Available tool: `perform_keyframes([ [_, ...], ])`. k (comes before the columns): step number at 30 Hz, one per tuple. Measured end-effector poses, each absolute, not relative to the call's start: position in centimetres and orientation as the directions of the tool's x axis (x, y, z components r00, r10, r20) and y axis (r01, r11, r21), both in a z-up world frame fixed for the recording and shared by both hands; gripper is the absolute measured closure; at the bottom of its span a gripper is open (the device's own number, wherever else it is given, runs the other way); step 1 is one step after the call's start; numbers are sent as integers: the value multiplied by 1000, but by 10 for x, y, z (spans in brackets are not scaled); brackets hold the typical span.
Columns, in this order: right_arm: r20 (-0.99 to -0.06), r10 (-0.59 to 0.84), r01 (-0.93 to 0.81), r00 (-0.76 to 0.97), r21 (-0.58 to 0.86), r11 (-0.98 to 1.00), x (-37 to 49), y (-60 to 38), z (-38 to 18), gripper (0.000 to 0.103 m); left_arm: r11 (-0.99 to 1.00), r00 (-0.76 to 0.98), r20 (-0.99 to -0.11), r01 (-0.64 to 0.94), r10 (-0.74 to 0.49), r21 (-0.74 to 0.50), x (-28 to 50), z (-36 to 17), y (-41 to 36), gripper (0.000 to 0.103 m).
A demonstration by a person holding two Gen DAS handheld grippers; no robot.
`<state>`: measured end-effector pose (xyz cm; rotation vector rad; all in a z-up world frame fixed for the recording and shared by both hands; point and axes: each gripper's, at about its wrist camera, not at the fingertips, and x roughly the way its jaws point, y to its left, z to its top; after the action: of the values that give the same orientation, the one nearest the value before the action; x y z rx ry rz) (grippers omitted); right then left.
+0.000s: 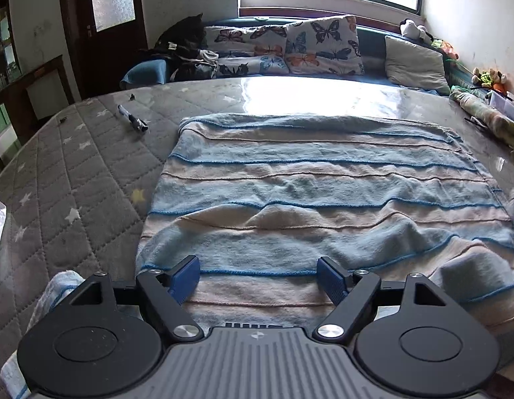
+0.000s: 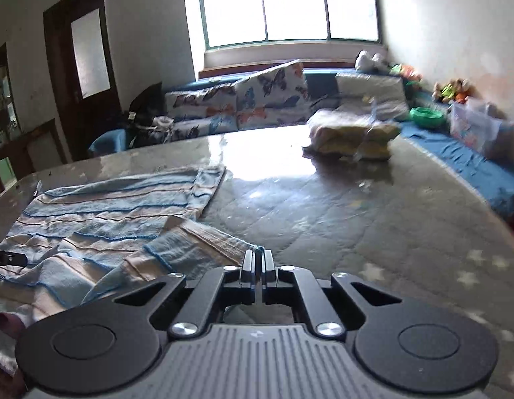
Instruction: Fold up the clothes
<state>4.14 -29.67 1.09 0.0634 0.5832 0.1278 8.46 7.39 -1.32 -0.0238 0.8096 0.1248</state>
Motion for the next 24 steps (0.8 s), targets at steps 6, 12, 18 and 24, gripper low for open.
perform_keyframes([
  [6, -529, 34, -31, 848, 15, 999, -9, -307, 26, 100, 993, 680, -726, -114, 101, 31, 83, -13, 77, 23],
  [12, -614, -7, 28, 789, 25, 999, -28, -316, 1, 100, 994, 681, -725, -101, 106, 50, 83, -13, 78, 20],
  [18, -633, -43, 61, 773, 7, 998, -27, -322, 0, 94, 992, 675, -728, -112, 118, 57, 77, -9, 84, 20],
  [24, -593, 61, -50, 803, 35, 998, -4, -310, 20, 66, 999, 709, -703, -35, 54, 42, 53, 7, 61, 20],
])
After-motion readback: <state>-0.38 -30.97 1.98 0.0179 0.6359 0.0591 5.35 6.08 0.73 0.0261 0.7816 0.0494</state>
